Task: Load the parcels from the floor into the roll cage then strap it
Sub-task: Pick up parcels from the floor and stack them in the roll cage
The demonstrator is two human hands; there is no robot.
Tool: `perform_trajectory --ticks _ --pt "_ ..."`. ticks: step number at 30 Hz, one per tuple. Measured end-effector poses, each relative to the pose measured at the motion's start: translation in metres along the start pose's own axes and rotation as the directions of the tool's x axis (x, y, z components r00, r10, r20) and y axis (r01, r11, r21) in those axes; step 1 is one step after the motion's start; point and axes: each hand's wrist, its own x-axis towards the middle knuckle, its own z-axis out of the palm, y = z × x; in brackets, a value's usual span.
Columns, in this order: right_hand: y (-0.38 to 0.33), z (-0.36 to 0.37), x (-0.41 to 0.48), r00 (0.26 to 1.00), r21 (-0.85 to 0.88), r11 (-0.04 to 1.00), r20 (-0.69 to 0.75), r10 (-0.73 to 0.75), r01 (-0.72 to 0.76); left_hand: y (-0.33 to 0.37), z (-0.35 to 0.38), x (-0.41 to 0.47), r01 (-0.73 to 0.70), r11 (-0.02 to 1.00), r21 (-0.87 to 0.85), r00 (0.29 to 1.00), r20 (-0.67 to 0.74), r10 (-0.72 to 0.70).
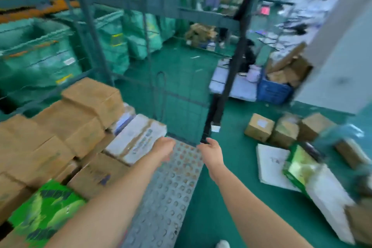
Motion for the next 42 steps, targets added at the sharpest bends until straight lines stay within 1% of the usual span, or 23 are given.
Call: perform_trajectory --ticks 5,7,9,12,16,19,23,28,31,35,37,42 --pt "0.029 -0.11 0.0 0.975 0.15 0.988 -0.208 0.077 -0.046 0.04 0.11 -0.023 -0.103 0.985 0.135 0.972 0.226 0.071" --pt "0.042 -0.153 0.0 0.953 0.185 0.981 -0.284 0.109 -0.058 0.049 0.157 -0.029 -0.125 0.982 0.141 0.953 0.293 0.079" --pt "0.055 -0.195 -0.002 0.933 0.212 0.975 -0.331 0.141 -0.072 0.055 0.2 -0.036 -0.131 0.981 0.146 0.935 0.347 0.073" --pt "0.081 -0.269 -0.01 0.893 0.269 0.959 -0.406 0.192 -0.084 0.065 0.275 -0.053 -0.174 0.964 0.2 0.909 0.408 0.08" --pt "0.119 -0.356 -0.016 0.839 0.327 0.942 -0.488 0.239 -0.078 0.074 0.365 -0.081 -0.26 0.932 0.252 0.836 0.541 0.087" --pt "0.141 -0.416 -0.024 0.797 0.37 0.927 -0.537 0.274 -0.07 0.08 0.431 -0.099 -0.3 0.91 0.285 0.799 0.597 0.077" --pt "0.173 -0.492 -0.042 0.718 0.396 0.917 -0.624 0.308 -0.05 0.083 0.52 -0.127 -0.366 0.882 0.296 0.742 0.665 0.085" --pt "0.212 -0.569 -0.066 0.627 0.478 0.878 -0.677 0.386 -0.023 0.083 0.615 -0.168 -0.487 0.811 0.324 0.625 0.778 0.064" --pt "0.232 -0.604 -0.071 0.574 0.526 0.85 -0.693 0.436 -0.012 0.084 0.662 -0.183 -0.529 0.777 0.34 0.578 0.815 0.036" --pt "0.255 -0.651 -0.067 0.513 0.573 0.819 -0.696 0.502 -0.024 0.085 0.731 -0.192 -0.555 0.738 0.382 0.524 0.85 -0.046" --pt "0.266 -0.68 -0.058 0.477 0.591 0.807 -0.702 0.529 -0.026 0.088 0.773 -0.192 -0.565 0.722 0.399 0.51 0.857 -0.074" --pt "0.277 -0.768 -0.023 0.41 0.63 0.776 -0.701 0.584 -0.028 0.108 0.884 -0.186 -0.596 0.664 0.451 0.505 0.854 -0.127"
